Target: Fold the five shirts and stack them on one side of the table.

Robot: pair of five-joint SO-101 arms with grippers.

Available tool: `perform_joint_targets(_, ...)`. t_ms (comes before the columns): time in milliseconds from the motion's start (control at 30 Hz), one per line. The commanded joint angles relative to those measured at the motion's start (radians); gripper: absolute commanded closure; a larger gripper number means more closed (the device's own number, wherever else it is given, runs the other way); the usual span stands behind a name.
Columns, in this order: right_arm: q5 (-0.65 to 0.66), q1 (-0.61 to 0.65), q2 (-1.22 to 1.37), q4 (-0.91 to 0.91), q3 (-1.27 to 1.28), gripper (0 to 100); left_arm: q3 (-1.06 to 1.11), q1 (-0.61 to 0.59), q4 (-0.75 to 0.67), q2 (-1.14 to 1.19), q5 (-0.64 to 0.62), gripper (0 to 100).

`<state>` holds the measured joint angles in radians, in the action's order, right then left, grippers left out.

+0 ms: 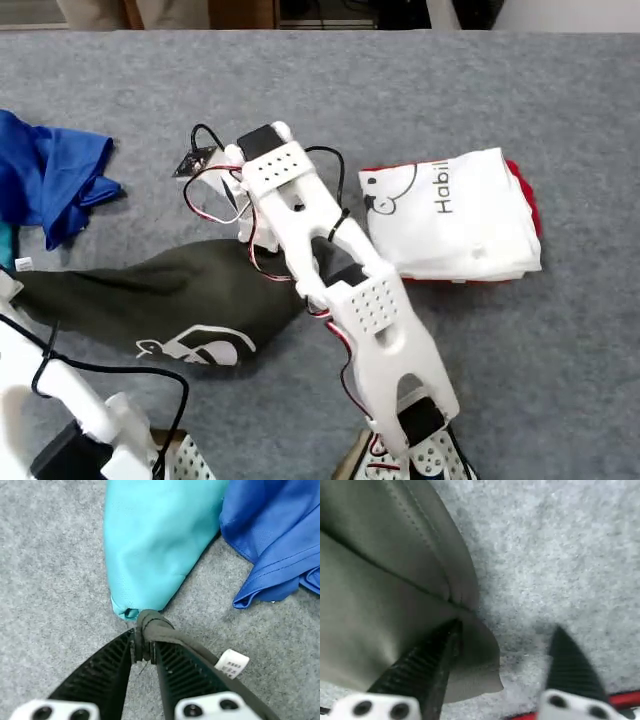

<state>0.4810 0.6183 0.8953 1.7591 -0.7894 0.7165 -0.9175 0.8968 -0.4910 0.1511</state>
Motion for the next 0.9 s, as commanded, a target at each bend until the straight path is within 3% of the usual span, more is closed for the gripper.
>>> perform_joint_targets(0, 0.008, 0.025, -0.047, 0.025, 0.033, 96.2, -0.005, -0.012, -0.014, -0.027, -0.003, 98)
perform_joint_targets(333, -0.060, -0.007, -0.277, 0.023, 0.071, 99.3, -0.005, -0.008, -0.018, -0.024, -0.003, 98)
perform_joint_targets(533, -0.107, 0.019, -0.565, 0.028, 0.050, 99.4, -0.008, -0.005, -0.020, -0.024, -0.005, 98)
perform_joint_targets(867, -0.098, 0.203, -1.043, 0.002, 0.567, 99.3, -0.006, -0.006, -0.020, -0.024, -0.005, 98)
